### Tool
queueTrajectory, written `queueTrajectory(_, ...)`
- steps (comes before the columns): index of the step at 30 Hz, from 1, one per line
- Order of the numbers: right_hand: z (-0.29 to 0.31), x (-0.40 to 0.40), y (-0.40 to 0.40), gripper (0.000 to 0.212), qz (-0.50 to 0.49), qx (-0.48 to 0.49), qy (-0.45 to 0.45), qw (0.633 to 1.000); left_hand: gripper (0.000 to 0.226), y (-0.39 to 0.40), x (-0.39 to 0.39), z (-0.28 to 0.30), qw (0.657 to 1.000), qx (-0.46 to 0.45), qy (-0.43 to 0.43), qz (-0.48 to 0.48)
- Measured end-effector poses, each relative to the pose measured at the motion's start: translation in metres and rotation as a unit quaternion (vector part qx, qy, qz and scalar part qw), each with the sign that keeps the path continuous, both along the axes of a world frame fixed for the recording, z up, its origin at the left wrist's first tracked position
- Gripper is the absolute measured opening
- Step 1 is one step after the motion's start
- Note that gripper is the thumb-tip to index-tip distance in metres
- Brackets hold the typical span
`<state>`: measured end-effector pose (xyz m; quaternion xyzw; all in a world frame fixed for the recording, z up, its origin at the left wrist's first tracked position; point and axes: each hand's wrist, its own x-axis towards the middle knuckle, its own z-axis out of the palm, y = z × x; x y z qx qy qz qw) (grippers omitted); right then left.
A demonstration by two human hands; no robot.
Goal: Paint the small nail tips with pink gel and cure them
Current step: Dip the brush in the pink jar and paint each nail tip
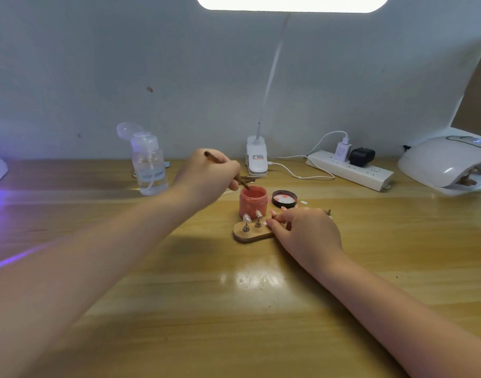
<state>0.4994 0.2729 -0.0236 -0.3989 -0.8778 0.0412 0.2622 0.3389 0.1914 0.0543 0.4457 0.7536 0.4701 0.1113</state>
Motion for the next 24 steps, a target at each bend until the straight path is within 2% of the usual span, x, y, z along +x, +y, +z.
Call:
queueTrajectory(6, -0.001, 0.000, -0.001, 0.030, 0.004, 0.012, -0.002, 1.000, 0.015, 0.039, 0.002, 0.018, 0.989, -0.143, 0.007, -0.038)
queueTrajectory(11, -0.001, 0.001, -0.004, 0.032, 0.010, 0.032, -0.007, 0.999, 0.013, 0.046, 0.006, 0.017, 0.981, -0.188, 0.011, -0.042)
queueTrajectory(17, -0.001, -0.002, -0.013, 0.032, 0.017, 0.081, 0.028, 0.996, 0.019, 0.039, -0.012, 0.022, 0.986, -0.107, -0.130, 0.020)
queueTrajectory(21, 0.001, -0.004, -0.016, 0.035, 0.039, 0.046, -0.005, 0.998, 0.019, 0.027, -0.031, 0.013, 0.961, -0.108, -0.250, 0.040)
queueTrajectory(24, 0.001, -0.005, -0.015, 0.037, 0.048, 0.029, -0.024, 0.998, 0.018, 0.022, -0.042, 0.004, 0.944, -0.121, -0.305, 0.036)
